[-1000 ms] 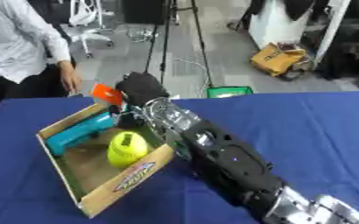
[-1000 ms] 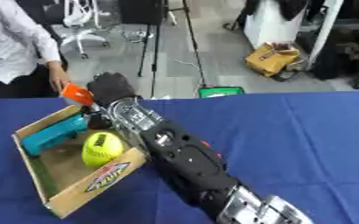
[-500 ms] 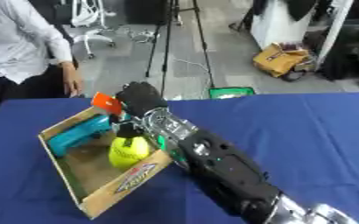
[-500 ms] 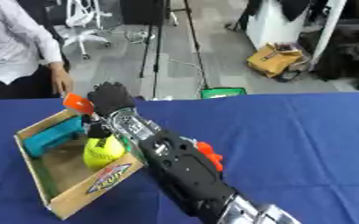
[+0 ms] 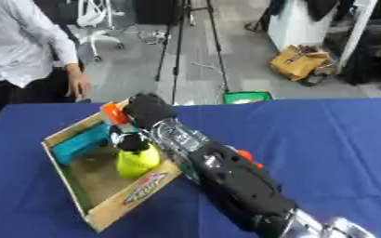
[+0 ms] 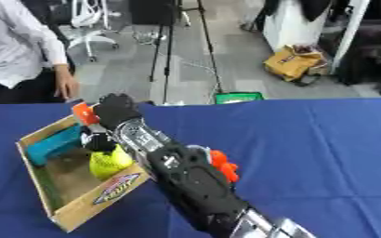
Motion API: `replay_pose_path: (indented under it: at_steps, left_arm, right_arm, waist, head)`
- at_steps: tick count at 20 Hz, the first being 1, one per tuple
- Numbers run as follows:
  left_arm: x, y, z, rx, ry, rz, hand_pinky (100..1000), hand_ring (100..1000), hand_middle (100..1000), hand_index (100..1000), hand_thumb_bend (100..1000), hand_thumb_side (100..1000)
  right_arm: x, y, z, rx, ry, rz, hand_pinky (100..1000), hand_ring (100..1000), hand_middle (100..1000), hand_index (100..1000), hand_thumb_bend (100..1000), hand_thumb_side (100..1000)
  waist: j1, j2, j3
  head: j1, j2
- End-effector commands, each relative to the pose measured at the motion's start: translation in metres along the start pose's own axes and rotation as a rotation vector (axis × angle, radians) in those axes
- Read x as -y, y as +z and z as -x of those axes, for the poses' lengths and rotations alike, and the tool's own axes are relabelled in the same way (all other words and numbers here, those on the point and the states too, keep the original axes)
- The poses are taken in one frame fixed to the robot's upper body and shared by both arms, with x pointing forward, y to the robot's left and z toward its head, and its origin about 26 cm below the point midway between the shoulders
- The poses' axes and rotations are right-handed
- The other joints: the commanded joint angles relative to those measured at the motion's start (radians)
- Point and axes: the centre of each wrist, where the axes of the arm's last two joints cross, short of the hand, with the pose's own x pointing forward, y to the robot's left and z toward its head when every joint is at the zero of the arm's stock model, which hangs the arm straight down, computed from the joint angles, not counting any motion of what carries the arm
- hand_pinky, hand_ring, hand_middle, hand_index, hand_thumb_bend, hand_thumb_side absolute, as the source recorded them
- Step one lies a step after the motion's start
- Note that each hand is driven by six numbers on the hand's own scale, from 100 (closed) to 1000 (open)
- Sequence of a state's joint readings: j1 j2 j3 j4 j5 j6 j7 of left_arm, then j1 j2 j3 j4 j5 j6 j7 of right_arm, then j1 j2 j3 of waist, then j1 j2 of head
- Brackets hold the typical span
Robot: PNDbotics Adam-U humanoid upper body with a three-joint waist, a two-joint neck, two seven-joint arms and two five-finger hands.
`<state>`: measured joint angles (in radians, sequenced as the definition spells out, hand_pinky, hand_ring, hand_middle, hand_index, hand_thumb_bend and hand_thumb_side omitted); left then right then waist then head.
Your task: Pick up objects on the table and place them in the box.
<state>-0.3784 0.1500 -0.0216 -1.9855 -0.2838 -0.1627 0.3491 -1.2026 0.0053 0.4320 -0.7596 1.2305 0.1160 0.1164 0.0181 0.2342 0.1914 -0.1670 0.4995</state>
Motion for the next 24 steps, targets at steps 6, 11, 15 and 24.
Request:
replay_pose_path:
  at_steps: [6, 11, 15, 24]
  left_arm:
    - [-0.0002, -0.0053, -0.0054, 0.031, 0.005, 0.001, 1000, 918, 907, 842, 100, 1000]
    - [0.0002, -0.0053, -0.0055, 0.031, 0.007, 0.002, 1000, 918, 907, 842, 100, 1000]
    - [0.0004, -0.0055, -0.0057, 0.031, 0.009, 0.001, 1000, 918, 908, 843, 100, 1000]
    - [0.001, -0.0061, -0.0061, 0.034, 0.013, 0.001, 1000, 918, 908, 843, 100, 1000]
  right_arm:
    - [0.0097, -0.0024, -0.0006, 0.021, 0.025, -0.001, 884, 914, 585, 688, 100, 903]
    - [0.0105, -0.0026, -0.0009, 0.028, 0.027, -0.002, 889, 924, 621, 802, 100, 951]
    - [0.0108, -0.0028, -0.0014, 0.038, 0.028, -0.009, 904, 947, 709, 910, 100, 1000]
    - [0.0136, -0.0036, -0.0023, 0.042, 0.056, -0.008, 959, 1000, 953, 1000, 157, 987]
  waist:
    - [0.004, -0.012, 0.005]
    - [0.004, -0.011, 0.006]
    - [0.004, -0.011, 0.005]
    - [0.002, -0.014, -0.001]
  head:
    - [0.0, -0.01]
    - [0.0, -0.011]
    - [0.0, -0.013]
    - [0.001, -0.017]
